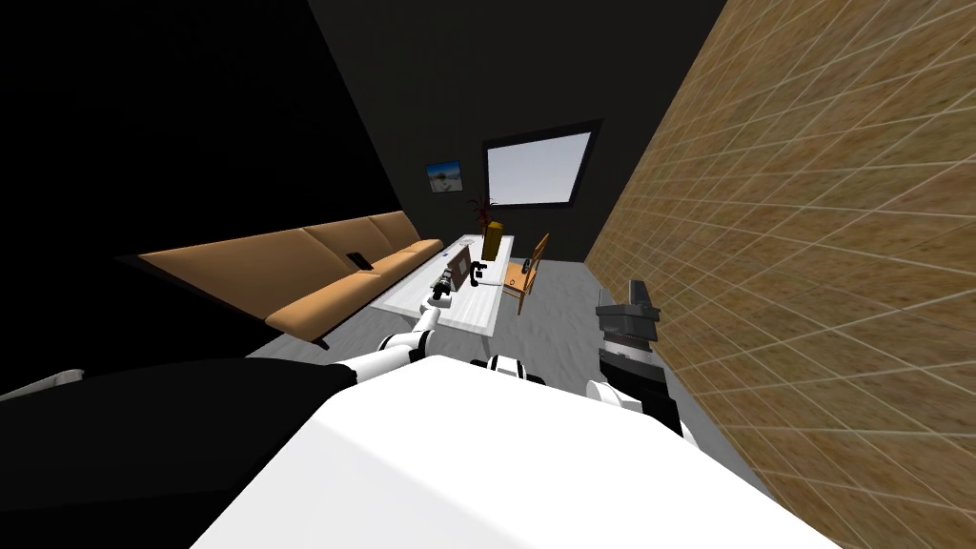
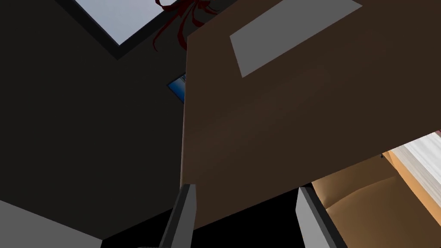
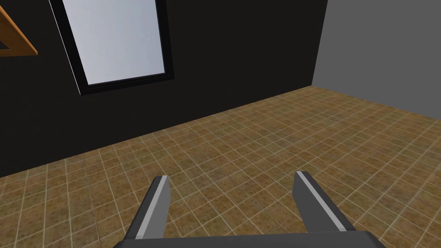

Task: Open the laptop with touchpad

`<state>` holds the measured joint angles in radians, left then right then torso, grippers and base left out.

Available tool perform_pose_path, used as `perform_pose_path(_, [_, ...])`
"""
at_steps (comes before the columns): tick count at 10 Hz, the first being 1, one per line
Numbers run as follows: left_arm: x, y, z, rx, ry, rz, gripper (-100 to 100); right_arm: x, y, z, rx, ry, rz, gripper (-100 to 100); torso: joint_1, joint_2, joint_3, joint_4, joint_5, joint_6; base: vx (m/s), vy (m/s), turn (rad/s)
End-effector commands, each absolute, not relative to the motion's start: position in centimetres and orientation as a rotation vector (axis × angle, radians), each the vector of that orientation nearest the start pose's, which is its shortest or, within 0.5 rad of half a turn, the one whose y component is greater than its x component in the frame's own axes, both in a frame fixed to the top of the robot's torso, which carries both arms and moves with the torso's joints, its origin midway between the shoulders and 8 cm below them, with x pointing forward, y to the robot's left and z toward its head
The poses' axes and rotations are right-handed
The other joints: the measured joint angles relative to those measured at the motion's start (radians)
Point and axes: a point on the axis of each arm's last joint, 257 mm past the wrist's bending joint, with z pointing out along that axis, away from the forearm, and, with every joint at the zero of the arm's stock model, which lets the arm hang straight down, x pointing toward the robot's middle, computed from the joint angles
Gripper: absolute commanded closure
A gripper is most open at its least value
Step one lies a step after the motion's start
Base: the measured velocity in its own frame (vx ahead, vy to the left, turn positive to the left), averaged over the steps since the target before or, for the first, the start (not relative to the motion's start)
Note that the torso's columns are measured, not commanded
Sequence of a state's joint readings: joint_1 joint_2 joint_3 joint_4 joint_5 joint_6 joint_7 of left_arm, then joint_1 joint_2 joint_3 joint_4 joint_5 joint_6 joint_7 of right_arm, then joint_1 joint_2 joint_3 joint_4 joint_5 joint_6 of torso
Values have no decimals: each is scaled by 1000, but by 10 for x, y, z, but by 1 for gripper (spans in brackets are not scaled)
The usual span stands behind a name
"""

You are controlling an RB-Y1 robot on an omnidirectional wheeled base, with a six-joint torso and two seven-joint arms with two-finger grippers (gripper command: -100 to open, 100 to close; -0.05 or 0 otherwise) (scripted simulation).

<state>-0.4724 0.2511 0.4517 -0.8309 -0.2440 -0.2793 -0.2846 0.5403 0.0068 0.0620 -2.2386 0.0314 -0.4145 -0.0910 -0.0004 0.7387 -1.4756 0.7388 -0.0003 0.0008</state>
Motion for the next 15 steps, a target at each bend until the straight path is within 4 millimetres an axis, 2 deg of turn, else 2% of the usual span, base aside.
perform_pose_path(1, [634, 439, -218, -1031, 1212, -644, 100, 364, -264, -26, 824, 711, 1372, 0, 6, 2, 1, 1, 5, 0, -47, 162, -1])
perform_pose_path(8, [659, 411, -222, -1260, 1149, -825, 100, 364, -264, -26, 824, 711, 1372, 0, 1, -2, -2, -2, 2, 0, -37, 126, -9])
perform_pose_path(9, [656, 414, -221, -1233, 1154, -806, 100, 364, -264, -26, 824, 711, 1372, 0, 0, -1, -1, -1, 1, 0, -11, 56, -12])
perform_pose_path(15, [653, 416, -234, -1350, 1103, -878, 100, 364, -264, -26, 824, 711, 1372, 0, -1, 4, 2, 2, -1, -1, -4, 51, -30])
